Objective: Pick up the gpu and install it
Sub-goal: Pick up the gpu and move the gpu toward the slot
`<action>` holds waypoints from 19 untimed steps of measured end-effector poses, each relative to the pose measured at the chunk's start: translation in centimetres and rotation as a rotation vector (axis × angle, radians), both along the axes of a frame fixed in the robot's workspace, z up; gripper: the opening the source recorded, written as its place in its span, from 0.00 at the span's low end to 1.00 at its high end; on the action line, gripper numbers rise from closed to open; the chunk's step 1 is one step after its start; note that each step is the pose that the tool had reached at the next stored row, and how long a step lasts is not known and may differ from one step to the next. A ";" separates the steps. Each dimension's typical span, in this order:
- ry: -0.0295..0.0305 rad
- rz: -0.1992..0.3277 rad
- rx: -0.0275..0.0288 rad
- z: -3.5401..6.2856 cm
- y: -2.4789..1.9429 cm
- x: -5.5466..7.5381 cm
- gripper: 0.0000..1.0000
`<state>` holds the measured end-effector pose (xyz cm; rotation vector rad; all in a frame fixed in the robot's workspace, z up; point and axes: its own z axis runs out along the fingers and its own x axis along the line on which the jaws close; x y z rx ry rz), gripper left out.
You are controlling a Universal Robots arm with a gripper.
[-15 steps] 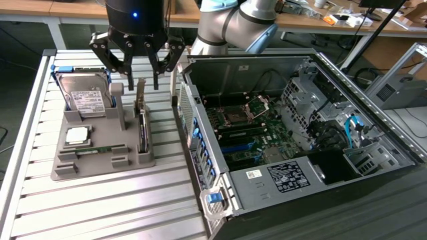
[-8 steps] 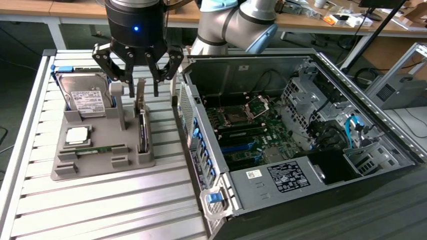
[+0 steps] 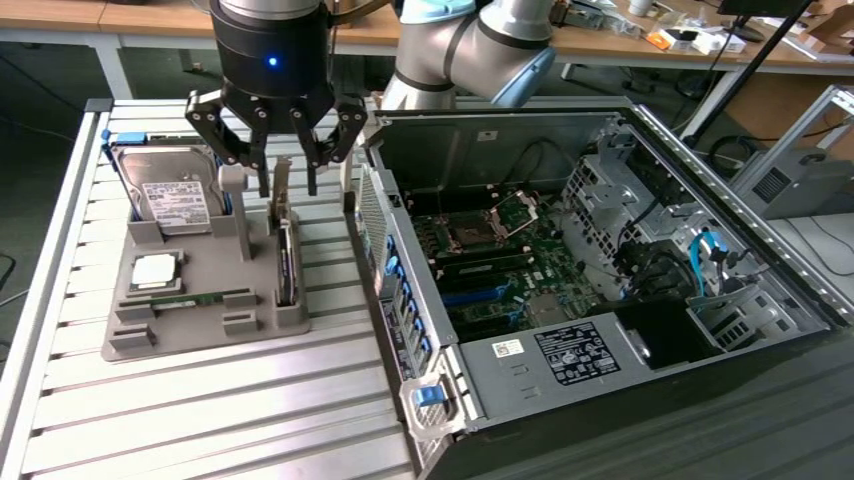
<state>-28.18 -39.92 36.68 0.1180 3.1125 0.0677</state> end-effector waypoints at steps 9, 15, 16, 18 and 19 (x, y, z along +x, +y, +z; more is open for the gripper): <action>-0.0001 0.000 0.0001 -0.14 0.10 0.0 0.48; 0.0000 0.000 0.0000 -0.26 0.21 0.0 0.48; 0.0000 0.000 0.0000 -0.29 0.23 0.0 0.48; 0.0001 0.000 0.0000 -0.35 0.26 -0.1 0.48; 0.0001 0.000 0.0000 -0.38 0.27 -0.1 0.48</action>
